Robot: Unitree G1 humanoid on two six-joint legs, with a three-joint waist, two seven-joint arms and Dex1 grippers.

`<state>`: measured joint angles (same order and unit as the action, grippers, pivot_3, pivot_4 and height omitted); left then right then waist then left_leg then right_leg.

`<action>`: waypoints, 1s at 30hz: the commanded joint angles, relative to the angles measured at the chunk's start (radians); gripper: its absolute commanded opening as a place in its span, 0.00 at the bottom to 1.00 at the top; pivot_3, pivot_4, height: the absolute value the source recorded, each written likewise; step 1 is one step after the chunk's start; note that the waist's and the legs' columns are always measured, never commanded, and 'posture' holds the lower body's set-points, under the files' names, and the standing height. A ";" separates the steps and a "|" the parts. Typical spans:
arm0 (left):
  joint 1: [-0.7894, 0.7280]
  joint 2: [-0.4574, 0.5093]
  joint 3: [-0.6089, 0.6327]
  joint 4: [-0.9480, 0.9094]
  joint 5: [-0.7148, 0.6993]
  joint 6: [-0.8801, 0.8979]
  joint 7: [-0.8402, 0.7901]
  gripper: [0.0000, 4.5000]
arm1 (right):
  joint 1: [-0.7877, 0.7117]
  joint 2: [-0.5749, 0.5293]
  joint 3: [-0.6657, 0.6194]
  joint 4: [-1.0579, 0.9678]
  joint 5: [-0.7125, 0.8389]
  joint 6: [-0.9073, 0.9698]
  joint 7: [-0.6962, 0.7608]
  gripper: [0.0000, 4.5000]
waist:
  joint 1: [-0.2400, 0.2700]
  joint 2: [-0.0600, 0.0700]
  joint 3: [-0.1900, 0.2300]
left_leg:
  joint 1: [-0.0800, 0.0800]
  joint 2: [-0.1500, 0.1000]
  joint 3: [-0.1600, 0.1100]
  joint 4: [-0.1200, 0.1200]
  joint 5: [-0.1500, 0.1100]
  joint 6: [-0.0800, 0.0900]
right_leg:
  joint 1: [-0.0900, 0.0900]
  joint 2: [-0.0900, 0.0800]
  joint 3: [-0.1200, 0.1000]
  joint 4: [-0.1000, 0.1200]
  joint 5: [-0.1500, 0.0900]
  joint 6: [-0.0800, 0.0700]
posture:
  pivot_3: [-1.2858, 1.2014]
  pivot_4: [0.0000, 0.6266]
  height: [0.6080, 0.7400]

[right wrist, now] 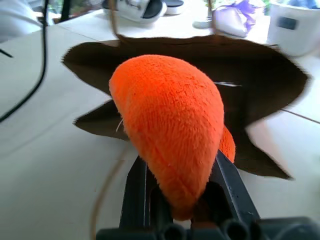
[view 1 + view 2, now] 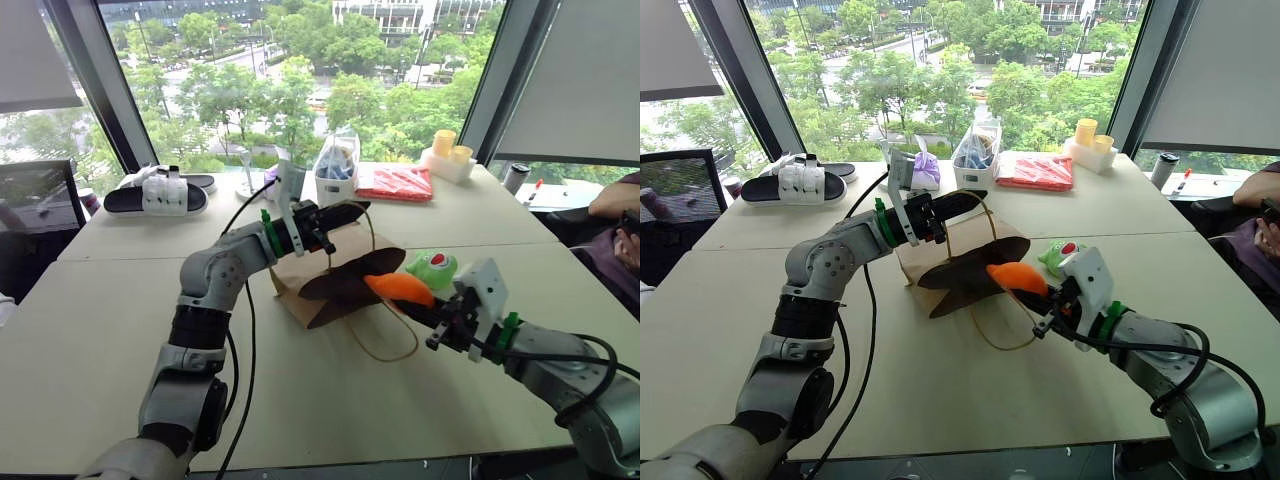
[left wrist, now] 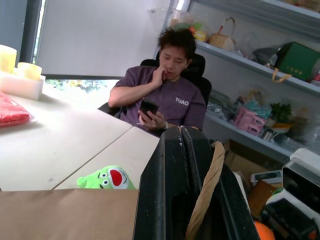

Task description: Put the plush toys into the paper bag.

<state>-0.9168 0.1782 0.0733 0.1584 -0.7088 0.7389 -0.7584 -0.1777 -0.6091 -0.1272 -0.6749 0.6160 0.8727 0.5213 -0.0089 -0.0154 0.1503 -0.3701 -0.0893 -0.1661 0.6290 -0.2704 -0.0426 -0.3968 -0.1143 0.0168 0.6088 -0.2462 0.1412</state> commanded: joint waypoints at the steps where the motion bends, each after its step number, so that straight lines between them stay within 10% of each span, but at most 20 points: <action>1: -0.035 -0.013 0.034 -0.011 -0.041 0.013 0.007 0.00 | -0.081 0.043 0.090 0.010 -0.013 0.033 -0.054 0.01 | 0.000 0.000 0.000 | 0.000 0.000 0.000 0.000 0.000 0.000 | 0.000 0.000 0.000 0.000 0.000 0.000 | 0.52 0.24 1.00; 14: -0.002 -0.007 0.042 -0.075 -0.091 0.064 0.011 0.00 | -0.351 0.167 0.325 0.379 -0.313 -0.059 -0.160 0.01 | -0.004 0.000 0.000 | -0.002 -0.001 0.000 -0.002 0.004 -0.006 | -0.004 0.000 0.000 0.001 0.000 0.000 | 0.52 0.24 1.00; 23: -0.018 -0.026 0.074 -0.029 -0.078 0.031 0.069 0.00 | -0.343 0.224 0.298 0.314 -0.314 -0.051 -0.159 0.99 | -0.003 0.000 0.000 | -0.002 -0.001 0.000 -0.001 0.004 -0.007 | -0.005 0.000 0.000 0.002 0.000 0.000 | 0.52 0.24 1.00; 30: -0.019 -0.025 0.069 -0.014 -0.068 0.025 0.059 0.00 | -0.188 0.167 0.114 0.051 -0.104 0.040 -0.051 0.99 | 0.000 0.000 0.000 | -0.003 -0.001 -0.001 -0.001 0.004 -0.007 | -0.005 0.000 0.000 0.002 0.000 0.000 | 0.52 0.24 1.00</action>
<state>-0.9116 0.1518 0.1350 0.1577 -0.7746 0.7878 -0.6894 -0.3822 -0.4311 0.0778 -0.5258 0.4226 0.8926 0.4385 -0.0090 -0.0155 0.1502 -0.3727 -0.0902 -0.1668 0.6277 -0.2668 -0.0490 -0.4014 -0.1146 0.0169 0.6103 -0.2460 0.1411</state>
